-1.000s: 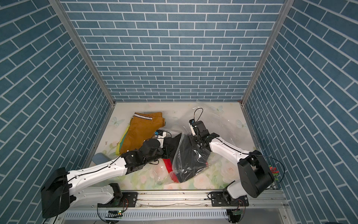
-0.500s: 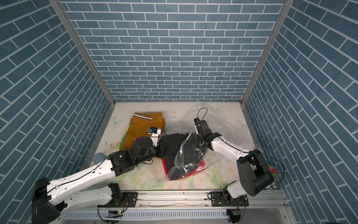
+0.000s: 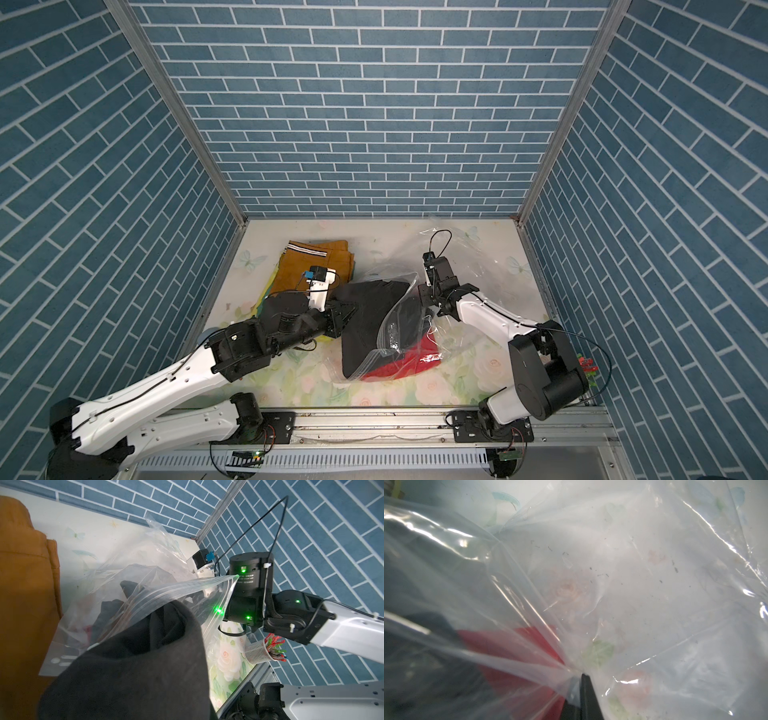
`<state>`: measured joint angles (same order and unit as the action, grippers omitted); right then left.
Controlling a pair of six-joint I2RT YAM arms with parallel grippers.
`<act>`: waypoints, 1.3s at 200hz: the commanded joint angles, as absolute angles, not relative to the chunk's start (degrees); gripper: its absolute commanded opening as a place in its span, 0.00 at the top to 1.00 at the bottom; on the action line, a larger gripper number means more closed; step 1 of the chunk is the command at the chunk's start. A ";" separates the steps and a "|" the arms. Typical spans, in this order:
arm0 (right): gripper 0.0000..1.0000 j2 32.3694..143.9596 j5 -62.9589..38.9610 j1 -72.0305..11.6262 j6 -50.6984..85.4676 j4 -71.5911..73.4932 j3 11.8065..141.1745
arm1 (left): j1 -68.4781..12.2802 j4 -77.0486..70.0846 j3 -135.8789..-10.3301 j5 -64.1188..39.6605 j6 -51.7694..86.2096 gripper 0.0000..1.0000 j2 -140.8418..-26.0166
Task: Take the trousers out of the vacuum bag
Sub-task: Take out the trousers from the vacuum bag, then place the trousers at the center of the board.
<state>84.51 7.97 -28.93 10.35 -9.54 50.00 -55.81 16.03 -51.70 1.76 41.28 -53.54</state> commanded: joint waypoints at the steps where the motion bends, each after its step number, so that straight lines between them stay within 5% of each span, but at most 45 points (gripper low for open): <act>1: 1.00 82.86 11.95 -27.69 12.39 -10.29 48.65 | -55.88 10.97 -57.40 1.36 39.06 1.00 -50.45; 74: 1.00 79.80 11.40 -27.60 14.09 -12.23 48.58 | -55.88 16.76 -66.95 6.14 35.96 1.00 -48.59; 157: 0.42 62.37 3.00 -30.88 16.50 -18.17 49.02 | -55.90 27.42 -78.53 20.38 30.96 1.00 -46.34; 190: 0.42 55.94 0.04 -36.76 18.73 -20.02 49.71 | -55.89 29.98 -81.26 25.34 29.95 1.00 -44.40; 260: 0.68 51.57 -16.12 -48.60 24.10 -11.93 42.56 | -55.90 34.18 -83.85 32.85 28.70 1.00 -41.66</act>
<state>52.34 -6.17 -46.24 20.80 -16.25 46.68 -55.86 39.03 -81.03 27.40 30.22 -43.13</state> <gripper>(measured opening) 0.352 0.136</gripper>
